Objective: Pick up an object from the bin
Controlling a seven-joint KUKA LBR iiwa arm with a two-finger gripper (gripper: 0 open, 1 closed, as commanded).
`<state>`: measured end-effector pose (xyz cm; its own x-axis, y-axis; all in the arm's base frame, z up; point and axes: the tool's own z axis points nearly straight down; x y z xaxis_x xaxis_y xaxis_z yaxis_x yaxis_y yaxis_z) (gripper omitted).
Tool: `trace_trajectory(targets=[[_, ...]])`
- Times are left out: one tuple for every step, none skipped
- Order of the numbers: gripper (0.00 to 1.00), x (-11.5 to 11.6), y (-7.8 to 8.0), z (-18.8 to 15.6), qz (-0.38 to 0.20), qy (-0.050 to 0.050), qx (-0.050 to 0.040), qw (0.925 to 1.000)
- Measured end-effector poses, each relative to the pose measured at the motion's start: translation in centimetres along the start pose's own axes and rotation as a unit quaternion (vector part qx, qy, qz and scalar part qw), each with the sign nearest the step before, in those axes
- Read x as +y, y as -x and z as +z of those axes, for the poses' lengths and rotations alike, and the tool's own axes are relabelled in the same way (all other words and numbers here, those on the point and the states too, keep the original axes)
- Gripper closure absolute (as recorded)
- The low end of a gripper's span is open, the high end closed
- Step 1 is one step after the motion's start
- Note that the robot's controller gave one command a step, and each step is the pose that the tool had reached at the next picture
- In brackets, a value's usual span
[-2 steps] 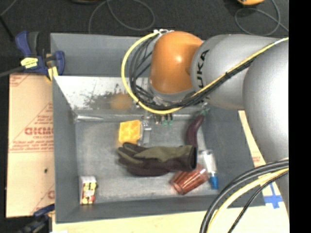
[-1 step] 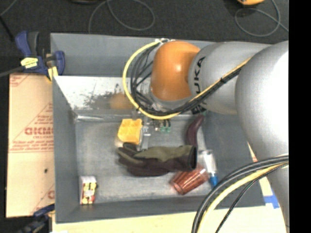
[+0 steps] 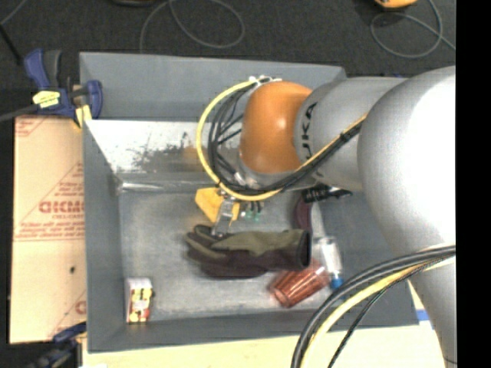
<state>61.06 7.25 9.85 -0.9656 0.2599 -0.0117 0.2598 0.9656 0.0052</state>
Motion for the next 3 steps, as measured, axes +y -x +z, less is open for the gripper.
trace_trajectory(targets=[[1.00, 0.01, 0.00, 0.00, 0.001, 0.000, 0.0000, 1.0000], [1.00, 0.01, 0.00, 0.00, 0.001, 0.000, 0.0000, 1.0000], [1.00, 0.01, 0.00, 0.00, 0.001, 0.000, 0.0000, 1.0000]])
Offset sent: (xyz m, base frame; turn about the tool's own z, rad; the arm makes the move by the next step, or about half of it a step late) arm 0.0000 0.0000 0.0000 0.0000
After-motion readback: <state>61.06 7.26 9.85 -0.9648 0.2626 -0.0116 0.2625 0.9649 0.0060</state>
